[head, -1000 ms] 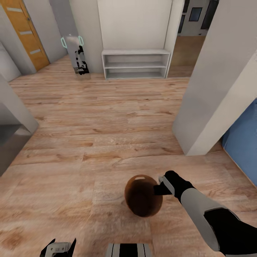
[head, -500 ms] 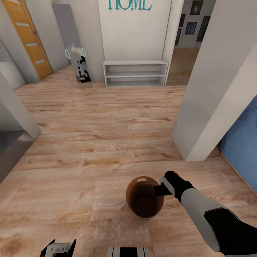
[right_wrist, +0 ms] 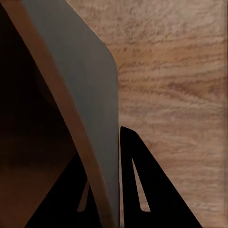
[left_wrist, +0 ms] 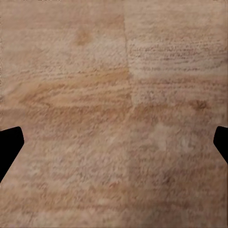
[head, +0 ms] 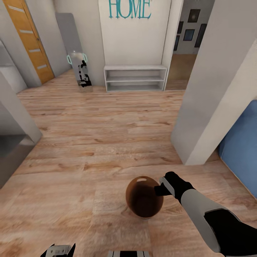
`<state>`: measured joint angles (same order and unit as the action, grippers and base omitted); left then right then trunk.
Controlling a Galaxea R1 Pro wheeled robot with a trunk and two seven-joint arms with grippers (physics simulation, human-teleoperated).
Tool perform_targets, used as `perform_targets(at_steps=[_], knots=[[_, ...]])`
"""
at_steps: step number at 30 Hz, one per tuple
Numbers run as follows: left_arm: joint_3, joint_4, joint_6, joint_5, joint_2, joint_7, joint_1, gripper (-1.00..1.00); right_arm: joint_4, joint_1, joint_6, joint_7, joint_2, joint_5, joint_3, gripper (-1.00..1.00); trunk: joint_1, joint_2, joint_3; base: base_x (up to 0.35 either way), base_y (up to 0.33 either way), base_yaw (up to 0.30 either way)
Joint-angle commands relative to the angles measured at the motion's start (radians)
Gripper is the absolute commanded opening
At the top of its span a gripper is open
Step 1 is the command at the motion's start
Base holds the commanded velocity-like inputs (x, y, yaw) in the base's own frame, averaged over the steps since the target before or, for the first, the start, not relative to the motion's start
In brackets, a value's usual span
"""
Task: Put the three can of soda from the living room inside the tash can in the kitchen.
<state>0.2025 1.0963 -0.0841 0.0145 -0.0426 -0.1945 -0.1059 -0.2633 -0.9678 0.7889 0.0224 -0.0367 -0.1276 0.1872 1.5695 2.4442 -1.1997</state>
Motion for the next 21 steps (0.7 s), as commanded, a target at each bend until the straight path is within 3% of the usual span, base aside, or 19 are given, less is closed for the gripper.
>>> perform_targets(at_steps=[1,21], knots=[[0.0,-0.002,0.001,0.0,0.0,0.0,0.0,1.0,0.0,0.0,0.0,0.004,0.0,-0.016,-0.005,-1.0,-0.004,-0.007,0.003,0.0,0.0,0.0],[-0.002,-0.015,0.035,-0.001,-0.002,0.0,0.004,1.0,-0.003,0.001,0.0,0.005,-0.003,-0.017,-0.003,-1.0,-0.081,-0.147,0.066,0.0,0.0,0.0]])
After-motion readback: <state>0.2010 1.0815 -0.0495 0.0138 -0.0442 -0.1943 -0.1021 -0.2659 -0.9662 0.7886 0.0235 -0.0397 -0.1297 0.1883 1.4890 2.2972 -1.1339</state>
